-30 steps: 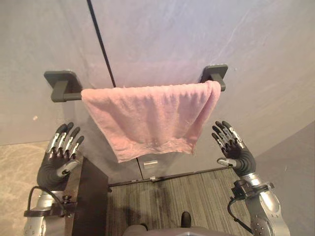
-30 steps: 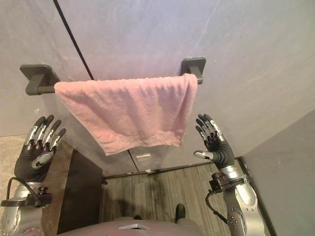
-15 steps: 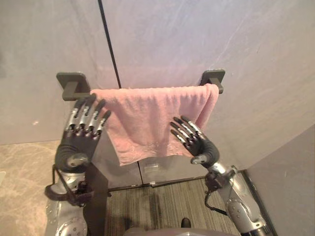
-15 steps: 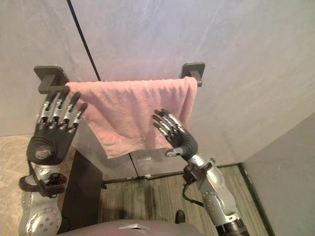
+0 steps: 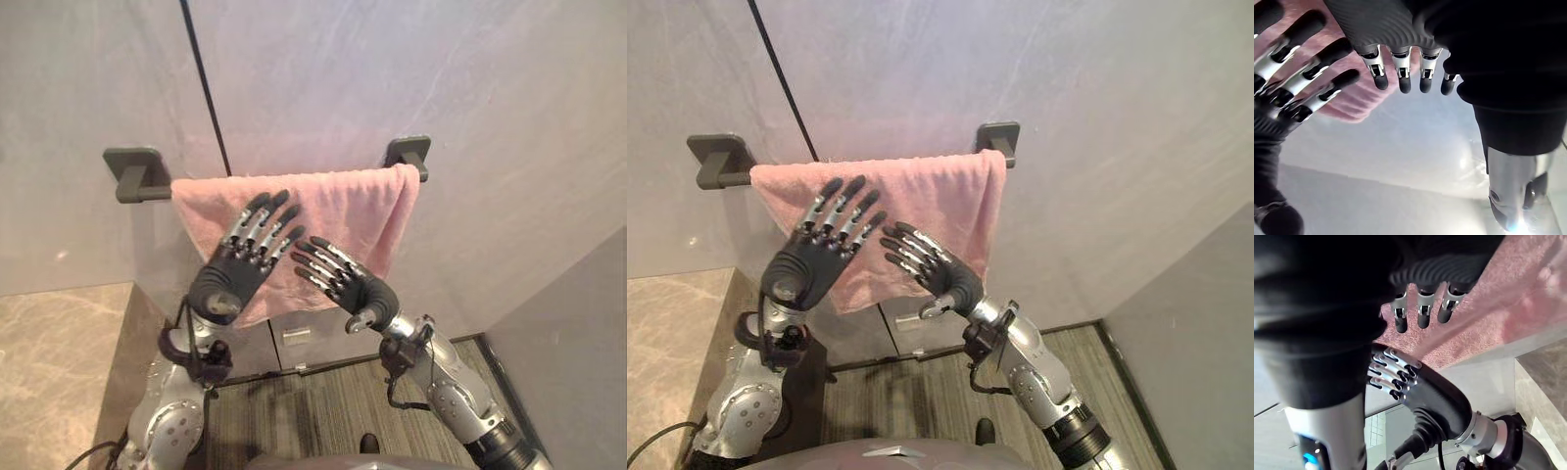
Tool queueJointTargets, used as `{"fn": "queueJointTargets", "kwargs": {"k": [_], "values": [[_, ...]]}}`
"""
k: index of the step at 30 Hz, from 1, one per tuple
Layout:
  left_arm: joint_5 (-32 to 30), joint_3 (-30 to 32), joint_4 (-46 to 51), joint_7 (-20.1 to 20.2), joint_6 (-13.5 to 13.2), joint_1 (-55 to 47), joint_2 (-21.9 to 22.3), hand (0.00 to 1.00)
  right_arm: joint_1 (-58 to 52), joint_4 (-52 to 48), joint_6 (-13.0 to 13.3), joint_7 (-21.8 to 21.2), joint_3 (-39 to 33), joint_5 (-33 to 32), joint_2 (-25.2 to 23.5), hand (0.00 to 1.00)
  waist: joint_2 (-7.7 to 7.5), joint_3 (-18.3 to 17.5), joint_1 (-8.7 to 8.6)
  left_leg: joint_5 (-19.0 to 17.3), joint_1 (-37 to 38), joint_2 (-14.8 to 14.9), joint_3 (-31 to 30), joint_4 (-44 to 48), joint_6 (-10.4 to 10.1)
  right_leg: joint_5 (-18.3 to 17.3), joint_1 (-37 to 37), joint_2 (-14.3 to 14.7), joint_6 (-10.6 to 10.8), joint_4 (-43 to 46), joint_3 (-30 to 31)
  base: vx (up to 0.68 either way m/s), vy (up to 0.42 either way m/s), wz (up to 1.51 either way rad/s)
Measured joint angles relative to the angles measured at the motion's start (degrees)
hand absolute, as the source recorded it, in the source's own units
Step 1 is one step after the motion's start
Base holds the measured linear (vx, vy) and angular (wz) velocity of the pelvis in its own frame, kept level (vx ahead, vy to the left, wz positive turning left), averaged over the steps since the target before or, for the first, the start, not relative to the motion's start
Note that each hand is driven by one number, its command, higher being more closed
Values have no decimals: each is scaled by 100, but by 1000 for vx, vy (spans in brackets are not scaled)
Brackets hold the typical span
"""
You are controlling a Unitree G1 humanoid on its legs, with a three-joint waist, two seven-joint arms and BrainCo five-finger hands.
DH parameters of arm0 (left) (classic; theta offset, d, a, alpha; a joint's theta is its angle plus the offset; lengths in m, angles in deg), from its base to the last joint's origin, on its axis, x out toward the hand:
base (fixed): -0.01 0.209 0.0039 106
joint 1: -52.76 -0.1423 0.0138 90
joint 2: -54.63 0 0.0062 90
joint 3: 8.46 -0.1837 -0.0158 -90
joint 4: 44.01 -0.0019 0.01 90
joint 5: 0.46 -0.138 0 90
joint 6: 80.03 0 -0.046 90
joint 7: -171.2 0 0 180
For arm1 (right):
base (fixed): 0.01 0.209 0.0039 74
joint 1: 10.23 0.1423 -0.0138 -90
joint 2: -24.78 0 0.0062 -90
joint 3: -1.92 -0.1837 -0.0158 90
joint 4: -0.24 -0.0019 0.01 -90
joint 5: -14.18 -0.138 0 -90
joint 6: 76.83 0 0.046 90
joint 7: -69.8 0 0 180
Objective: Organize washtable
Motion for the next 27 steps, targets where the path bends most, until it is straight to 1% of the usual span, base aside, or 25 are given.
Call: {"fn": "queueJointTargets", "kwargs": {"k": [5, 8, 10, 12, 15, 19, 23, 27], "values": [[2, -673, -474, -7, 151, 364, -11, 0, 114, 259, -55, 63, 384, 1, 0, 0, 6, -30, -23, 0, -20, 2, 25, -15, 0, 39, -5, 8, -5, -78, 25, 9, -3, -2], [3, -798, -631, 3, 205, 543, -11, 0, 149, 297, -141, 145, 399, -5, -19, 0, 15, -47, -56, 0, -18, 7, 66, -30, 0, 44, -31, 16, -5, -79, 66, 12, -2, -7], [2, -813, -804, -12, 207, 578, -11, 0, 206, 449, -157, 197, 429, -5, -19, 0, 31, -91, -114, 0, -17, 7, 87, -44, 0, 47, -46, 18, -5, -80, 87, 13, 1, -7], [4, -877, -1001, -23, 209, 646, -11, 0, 206, 502, -161, 277, 443, -4, -19, 0, 31, -95, -99, 0, -28, 7, 100, -54, 0, 52, -68, 20, -5, -80, 99, 2, 0, -4], [3, -887, -1197, -44, 210, 691, 0, 0, 271, 577, -161, 337, 465, -3, -25, 0, 29, -100, -100, 0, -34, 8, 116, -58, 0, 56, -85, 23, -6, -79, 120, -3, 0, -4], [-5, -856, -1744, -141, 192, 945, 38, 0, 532, 969, -168, 548, 544, 2, -41, 0, -5, -185, -93, 1, -177, 9, 103, -2, -1, 112, -171, 19, -10, -133, 130, -3, -2, 2], [-29, -591, -2154, -414, 161, 1229, 234, 0, 818, 1150, -167, 787, 482, 7, -185, 0, -5, -185, -96, 11, -214, 9, 76, 17, -9, 129, -184, 14, -12, -133, 107, -14, -2, 3], [-56, -340, -2325, -666, 20, 1486, 376, 0, 1166, 1331, -162, 916, 393, 9, -342, 0, -8, -185, -99, 45, -272, 9, 32, 15, -18, 144, -221, 11, -26, -133, 71, -23, -8, 6]]}}
